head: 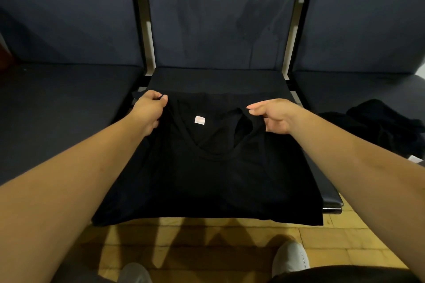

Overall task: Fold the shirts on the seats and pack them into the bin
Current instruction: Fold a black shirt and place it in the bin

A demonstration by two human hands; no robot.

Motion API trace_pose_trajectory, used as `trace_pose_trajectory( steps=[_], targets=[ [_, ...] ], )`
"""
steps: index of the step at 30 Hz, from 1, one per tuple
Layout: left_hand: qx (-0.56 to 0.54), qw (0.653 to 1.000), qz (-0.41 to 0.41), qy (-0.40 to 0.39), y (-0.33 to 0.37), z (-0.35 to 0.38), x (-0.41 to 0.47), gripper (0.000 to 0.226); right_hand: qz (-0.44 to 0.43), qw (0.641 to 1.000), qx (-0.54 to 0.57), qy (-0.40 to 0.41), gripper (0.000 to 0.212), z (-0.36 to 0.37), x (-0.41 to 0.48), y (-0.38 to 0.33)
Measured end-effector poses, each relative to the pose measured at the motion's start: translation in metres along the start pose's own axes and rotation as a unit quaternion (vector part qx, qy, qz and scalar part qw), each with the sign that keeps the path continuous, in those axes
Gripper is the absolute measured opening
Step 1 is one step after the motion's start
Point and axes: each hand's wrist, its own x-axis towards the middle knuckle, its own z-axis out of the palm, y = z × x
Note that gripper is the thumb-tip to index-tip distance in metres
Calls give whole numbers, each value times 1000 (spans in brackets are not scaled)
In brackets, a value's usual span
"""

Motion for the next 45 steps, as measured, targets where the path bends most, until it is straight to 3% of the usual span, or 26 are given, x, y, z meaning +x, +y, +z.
trace_pose_trajectory(
  steps=[2,5,9,12,14,16,19,21,22,23,24,25,26,28,29,32,37,40,42,45],
  targets=[
    [78,996,39,-1,2,2,-3,6,-12,1000,20,-3,19,2,-1,-2],
    [103,992,76,-18,6,1,-7,25,-54,998,-21,2,13,1,-6,-9],
    [43,994,66,-77,10,-3,-12,22,-140,977,-160,27,2,-12,-22,-23],
    [-21,993,62,-96,13,0,-15,18,-177,951,-249,51,6,-20,-34,-31],
    [-25,993,68,-92,16,3,-13,15,-156,967,-197,44,9,-18,-36,-37],
    [-20,995,67,-70,15,5,-9,14,-82,995,-48,26,12,-5,-28,-42],
    [62,996,64,1,4,6,-2,17,2,994,106,30,18,22,-5,-41],
    [204,974,68,66,-1,3,0,33,4,995,85,47,19,31,9,-28],
    [275,953,86,92,-3,2,-2,45,-19,996,-8,82,17,31,15,-19],
    [324,930,135,114,-3,0,-6,50,-64,976,-164,130,10,29,18,-8],
    [352,905,203,123,-4,1,-12,49,-142,919,-320,180,4,25,18,2],
    [367,884,267,110,-2,3,-18,44,-232,845,-434,207,17,23,16,13],
    [378,870,309,73,-4,6,-25,42,-318,780,-503,191,30,24,13,26],
    [417,845,334,-25,-12,15,-41,51,-399,711,-565,124,50,30,5,53],
    [448,830,323,-70,-18,18,-48,60,-387,707,-584,100,57,34,-3,64],
    [548,790,229,-151,-36,17,-64,81,-256,748,-604,101,67,32,-13,87],
    [598,770,171,-145,-41,16,-89,88,-221,760,-602,106,71,3,-24,92],
    [558,800,170,-141,-38,14,-95,83,-253,790,-548,109,61,-8,-25,83],
    [490,840,214,-93,-28,8,-83,80,-302,778,-534,136,54,-12,-16,68],
    [477,843,245,-38,-19,-1,-48,75,-301,761,-559,133,54,-16,7,53]
  ],
)
